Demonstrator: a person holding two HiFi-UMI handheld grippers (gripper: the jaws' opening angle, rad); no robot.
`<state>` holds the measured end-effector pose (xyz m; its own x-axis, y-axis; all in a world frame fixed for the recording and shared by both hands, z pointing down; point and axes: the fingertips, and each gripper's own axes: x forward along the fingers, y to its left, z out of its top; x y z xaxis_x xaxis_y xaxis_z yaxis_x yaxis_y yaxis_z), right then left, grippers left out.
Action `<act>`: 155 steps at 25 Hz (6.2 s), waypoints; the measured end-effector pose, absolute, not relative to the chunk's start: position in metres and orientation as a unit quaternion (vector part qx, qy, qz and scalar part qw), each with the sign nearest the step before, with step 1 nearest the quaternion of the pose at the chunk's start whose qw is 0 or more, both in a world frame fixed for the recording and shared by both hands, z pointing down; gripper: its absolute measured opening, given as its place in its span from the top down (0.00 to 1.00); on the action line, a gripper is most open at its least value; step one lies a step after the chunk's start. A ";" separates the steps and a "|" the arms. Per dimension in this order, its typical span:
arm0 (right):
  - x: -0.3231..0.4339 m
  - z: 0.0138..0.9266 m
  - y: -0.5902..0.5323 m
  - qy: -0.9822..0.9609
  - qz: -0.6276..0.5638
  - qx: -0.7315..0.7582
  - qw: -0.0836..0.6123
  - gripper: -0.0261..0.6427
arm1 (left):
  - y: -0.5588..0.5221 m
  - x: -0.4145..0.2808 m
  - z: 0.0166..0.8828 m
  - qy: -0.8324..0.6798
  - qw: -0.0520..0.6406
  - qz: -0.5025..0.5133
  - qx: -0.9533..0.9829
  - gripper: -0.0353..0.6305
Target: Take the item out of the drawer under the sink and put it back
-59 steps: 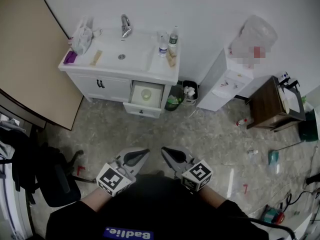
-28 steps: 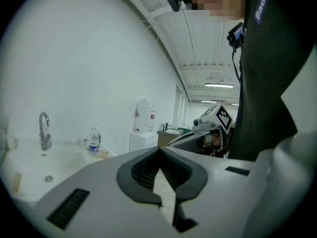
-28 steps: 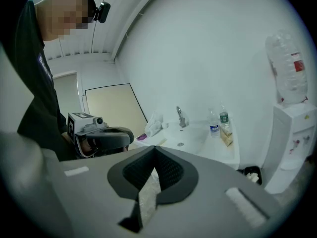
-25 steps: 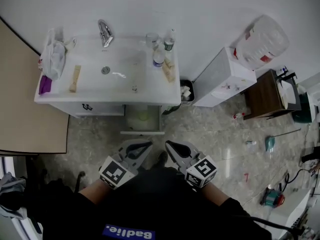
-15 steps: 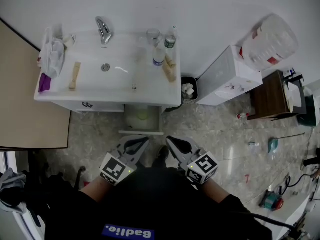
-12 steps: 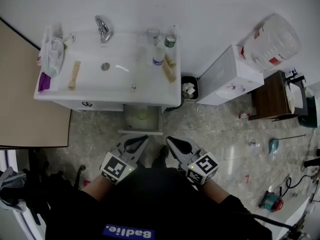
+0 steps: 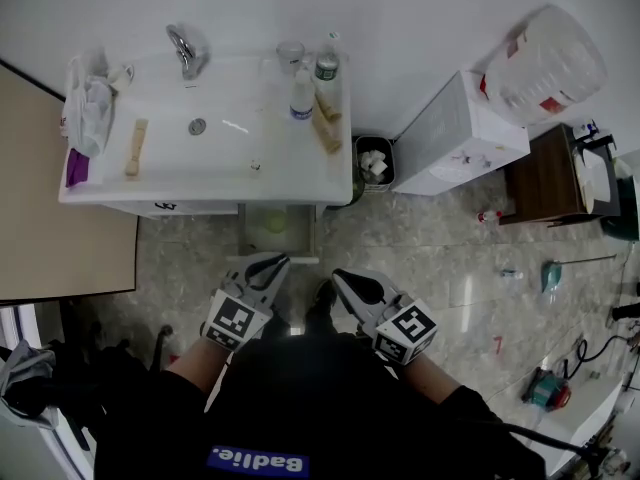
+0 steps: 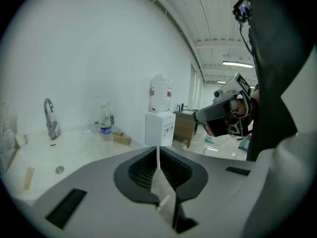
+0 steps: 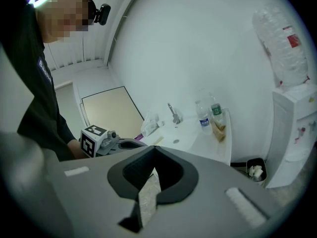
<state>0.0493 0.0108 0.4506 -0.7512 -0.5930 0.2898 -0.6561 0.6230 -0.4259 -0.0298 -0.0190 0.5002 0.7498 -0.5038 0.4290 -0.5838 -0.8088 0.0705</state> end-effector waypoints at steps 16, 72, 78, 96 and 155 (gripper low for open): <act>0.081 0.472 0.007 -0.877 0.284 0.381 0.070 0.96 | -0.057 -0.028 0.615 -0.258 0.100 0.334 0.901 0.82; 0.146 0.569 0.035 -0.805 0.372 0.427 0.177 0.96 | -0.092 -0.049 0.897 -0.107 -0.036 0.646 0.755 0.76; 0.148 0.569 0.036 -0.809 0.366 0.425 0.178 0.96 | -0.096 -0.051 0.896 -0.097 -0.055 0.655 0.747 0.87; 0.122 0.504 0.016 -0.841 0.312 0.427 0.118 0.96 | -0.067 -0.037 0.779 -0.125 -0.049 0.596 0.791 0.91; 0.005 0.402 0.014 -0.910 0.186 0.358 0.096 0.96 | 0.010 -0.052 0.388 -0.291 0.118 0.101 0.944 0.91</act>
